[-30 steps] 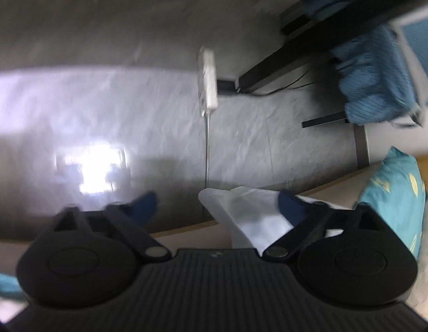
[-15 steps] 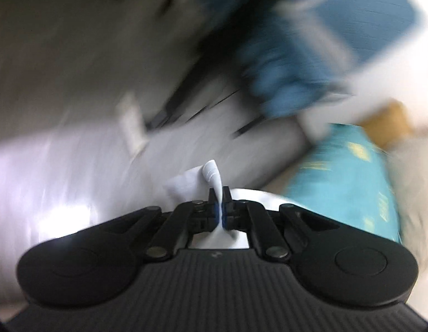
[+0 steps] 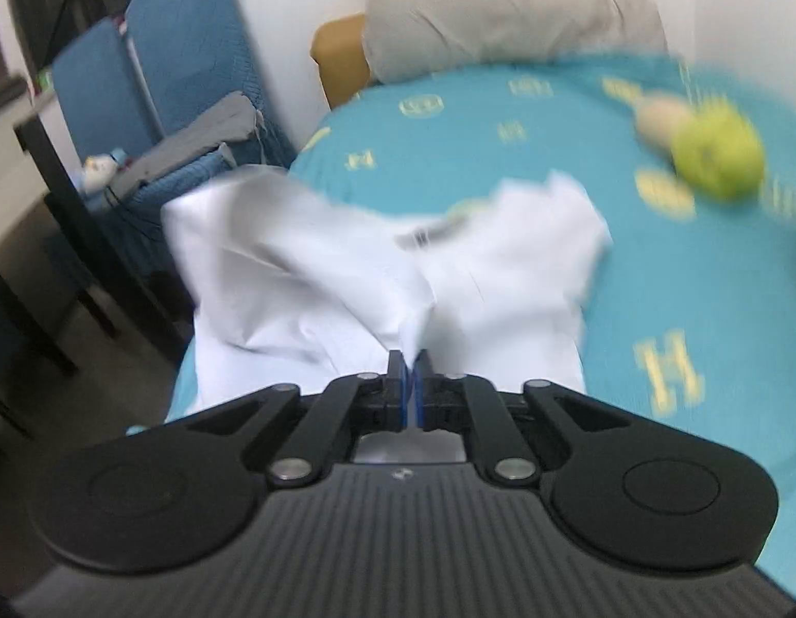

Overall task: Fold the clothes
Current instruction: 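Fold the held side over the shirt body with the right gripper and release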

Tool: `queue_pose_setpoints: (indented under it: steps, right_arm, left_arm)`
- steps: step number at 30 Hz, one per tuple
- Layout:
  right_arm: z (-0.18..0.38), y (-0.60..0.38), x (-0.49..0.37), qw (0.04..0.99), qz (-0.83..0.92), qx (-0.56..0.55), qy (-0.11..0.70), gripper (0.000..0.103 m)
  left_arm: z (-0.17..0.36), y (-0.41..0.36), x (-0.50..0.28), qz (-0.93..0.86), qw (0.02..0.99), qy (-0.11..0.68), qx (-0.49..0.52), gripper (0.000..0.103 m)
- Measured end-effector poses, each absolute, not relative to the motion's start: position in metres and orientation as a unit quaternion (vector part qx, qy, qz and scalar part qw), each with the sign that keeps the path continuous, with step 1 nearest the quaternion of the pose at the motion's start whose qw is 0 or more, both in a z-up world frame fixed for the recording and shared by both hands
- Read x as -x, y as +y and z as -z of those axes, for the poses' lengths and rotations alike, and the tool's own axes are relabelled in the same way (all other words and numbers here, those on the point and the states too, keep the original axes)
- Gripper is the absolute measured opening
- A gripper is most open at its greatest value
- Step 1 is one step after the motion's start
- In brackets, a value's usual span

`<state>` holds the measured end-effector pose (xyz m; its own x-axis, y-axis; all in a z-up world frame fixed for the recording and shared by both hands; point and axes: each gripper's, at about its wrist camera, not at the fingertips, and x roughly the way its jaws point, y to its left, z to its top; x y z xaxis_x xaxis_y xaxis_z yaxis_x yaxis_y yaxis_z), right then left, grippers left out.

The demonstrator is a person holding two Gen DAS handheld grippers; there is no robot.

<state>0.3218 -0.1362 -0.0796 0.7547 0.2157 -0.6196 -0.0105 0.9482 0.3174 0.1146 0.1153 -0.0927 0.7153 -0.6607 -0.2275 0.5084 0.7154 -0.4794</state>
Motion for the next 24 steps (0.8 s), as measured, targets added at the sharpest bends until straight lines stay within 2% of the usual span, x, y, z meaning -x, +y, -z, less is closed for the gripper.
queue_pose_setpoints:
  steps: [1, 3, 4, 5, 13, 15, 16, 20, 24]
  right_arm:
    - [0.085, -0.143, -0.313, 0.923, -0.086, -0.16, 0.34, 0.009]
    - [0.087, -0.152, -0.298, 0.922, -0.119, -0.168, 0.327, 0.037]
    - [0.086, -0.154, -0.294, 0.924, -0.129, -0.17, 0.318, 0.076]
    - [0.086, -0.156, -0.292, 0.926, -0.134, -0.171, 0.308, 0.098]
    - [0.091, -0.15, -0.37, 0.938, -0.121, -0.157, 0.283, 0.095]
    - [0.095, -0.145, -0.389, 0.937, -0.126, -0.141, 0.294, 0.084]
    - [0.095, -0.139, -0.395, 0.938, -0.135, -0.12, 0.296, 0.075]
    - [0.093, -0.117, -0.396, 0.943, -0.2, -0.032, 0.264, 0.076]
    - [0.106, -0.105, -0.394, 0.925, -0.248, 0.013, 0.288, 0.076]
  left_arm:
    - [0.092, 0.115, -0.107, 0.315, 0.907, 0.203, 0.194, 0.101]
    - [0.086, 0.123, -0.089, 0.304, 0.908, 0.209, 0.197, 0.101]
    - [0.084, 0.121, -0.089, 0.3, 0.91, 0.208, 0.198, 0.101]
    - [0.081, 0.12, -0.091, 0.294, 0.912, 0.207, 0.198, 0.101]
    - [0.086, 0.123, -0.117, 0.249, 0.917, 0.229, 0.213, 0.101]
    - [0.088, 0.123, -0.125, 0.239, 0.916, 0.236, 0.218, 0.101]
    - [0.089, 0.123, -0.13, 0.234, 0.916, 0.24, 0.22, 0.101]
    - [0.093, 0.123, -0.146, 0.215, 0.915, 0.255, 0.229, 0.101]
    - [0.096, 0.122, -0.155, 0.202, 0.914, 0.265, 0.23, 0.101]
